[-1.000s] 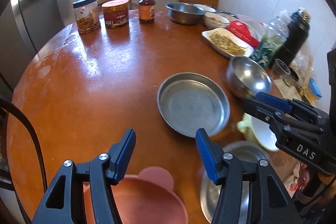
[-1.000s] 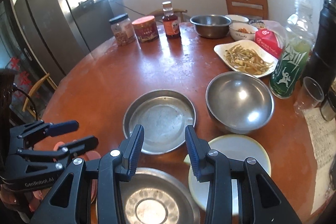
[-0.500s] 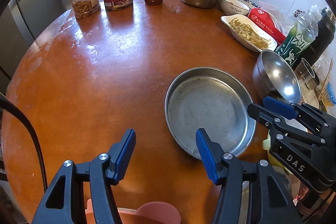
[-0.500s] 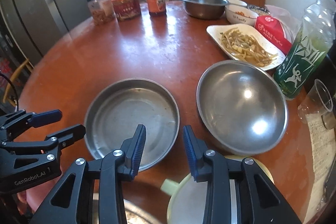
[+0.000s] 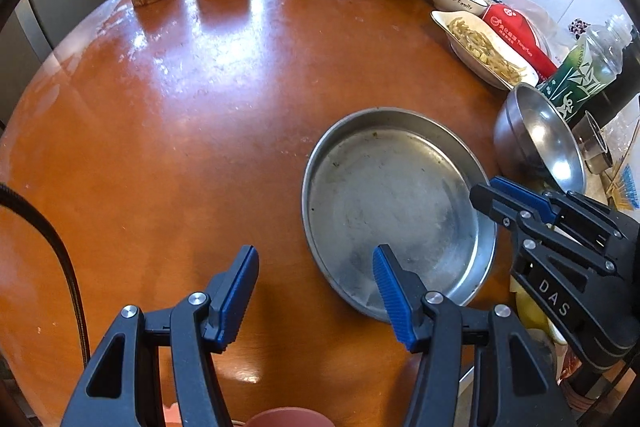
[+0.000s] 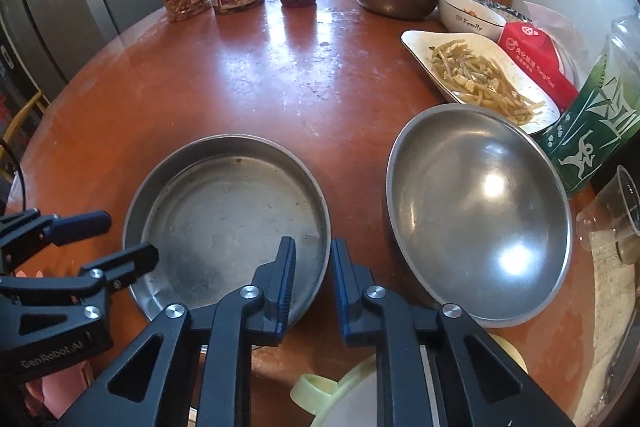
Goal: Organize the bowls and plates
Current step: 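Move both grippers to the flat steel pan rim and close, then lift the flat steel pan with both grippers over the pink bowl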
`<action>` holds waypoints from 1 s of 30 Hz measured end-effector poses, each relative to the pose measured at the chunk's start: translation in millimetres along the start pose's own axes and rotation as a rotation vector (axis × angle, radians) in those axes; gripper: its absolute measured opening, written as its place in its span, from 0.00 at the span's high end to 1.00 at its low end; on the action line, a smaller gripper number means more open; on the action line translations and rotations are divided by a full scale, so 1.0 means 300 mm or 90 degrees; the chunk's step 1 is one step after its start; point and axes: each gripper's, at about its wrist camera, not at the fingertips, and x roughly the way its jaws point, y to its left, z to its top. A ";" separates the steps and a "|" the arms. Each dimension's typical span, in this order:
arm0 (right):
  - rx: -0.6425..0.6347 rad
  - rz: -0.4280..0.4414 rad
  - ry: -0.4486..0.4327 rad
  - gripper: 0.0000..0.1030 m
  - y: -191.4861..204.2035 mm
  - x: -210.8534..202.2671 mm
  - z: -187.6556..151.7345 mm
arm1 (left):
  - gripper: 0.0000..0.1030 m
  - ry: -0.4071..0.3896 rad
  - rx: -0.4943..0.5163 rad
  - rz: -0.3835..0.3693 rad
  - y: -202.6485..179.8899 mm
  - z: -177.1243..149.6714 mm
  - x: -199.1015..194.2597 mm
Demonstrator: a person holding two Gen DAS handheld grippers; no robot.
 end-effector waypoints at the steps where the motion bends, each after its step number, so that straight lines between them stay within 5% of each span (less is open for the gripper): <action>1: 0.002 0.003 -0.001 0.84 -0.001 -0.001 0.000 | 0.47 0.002 -0.001 -0.003 -0.001 -0.002 0.003; 6: 0.010 0.030 -0.008 0.85 0.002 -0.012 -0.004 | 0.72 0.010 -0.009 -0.031 0.004 -0.008 0.013; 30: -0.032 0.094 -0.098 0.86 0.131 -0.231 -0.047 | 0.74 -0.091 -0.035 -0.013 0.111 -0.095 -0.247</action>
